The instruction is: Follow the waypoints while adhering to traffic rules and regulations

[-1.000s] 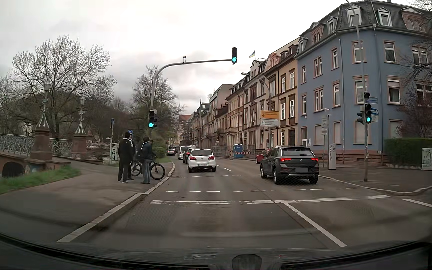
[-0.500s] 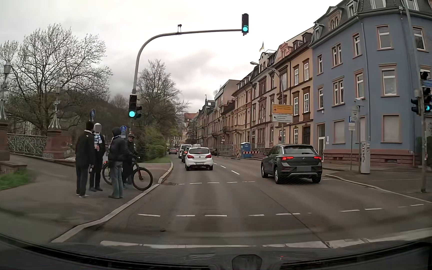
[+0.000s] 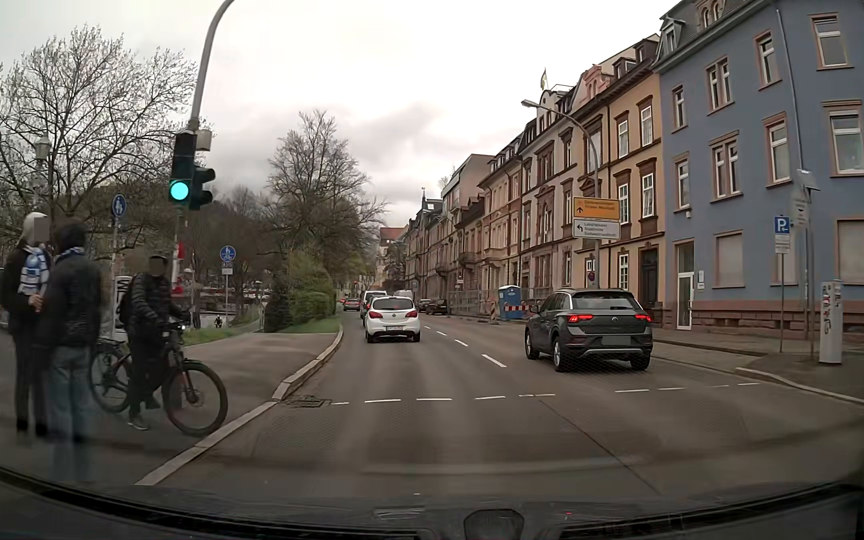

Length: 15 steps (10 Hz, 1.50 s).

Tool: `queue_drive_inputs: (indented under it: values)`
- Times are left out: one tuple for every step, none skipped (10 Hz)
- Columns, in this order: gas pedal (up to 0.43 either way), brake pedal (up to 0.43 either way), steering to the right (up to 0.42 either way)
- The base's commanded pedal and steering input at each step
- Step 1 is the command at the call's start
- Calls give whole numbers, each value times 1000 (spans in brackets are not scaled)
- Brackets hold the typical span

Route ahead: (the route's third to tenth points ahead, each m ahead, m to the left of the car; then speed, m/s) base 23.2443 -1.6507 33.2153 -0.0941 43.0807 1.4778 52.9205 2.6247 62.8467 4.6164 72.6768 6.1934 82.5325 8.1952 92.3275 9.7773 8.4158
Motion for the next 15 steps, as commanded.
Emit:
queue_drive_inputs:
  values:
    - [130,0,-21]
    - [130,0,-22]
    - [130,0,-23]
    - [130,0,-26]
    - [130,0,-28]
    - [130,0,-28]
    - [130,0,-29]
    - [130,0,-30]
    - [130,0,-30]
    - [130,0,-31]
    - [130,0,-31]
    - [130,0,-33]
    - [118,0,-33]
    - [118,0,-33]
    - [118,0,-33]
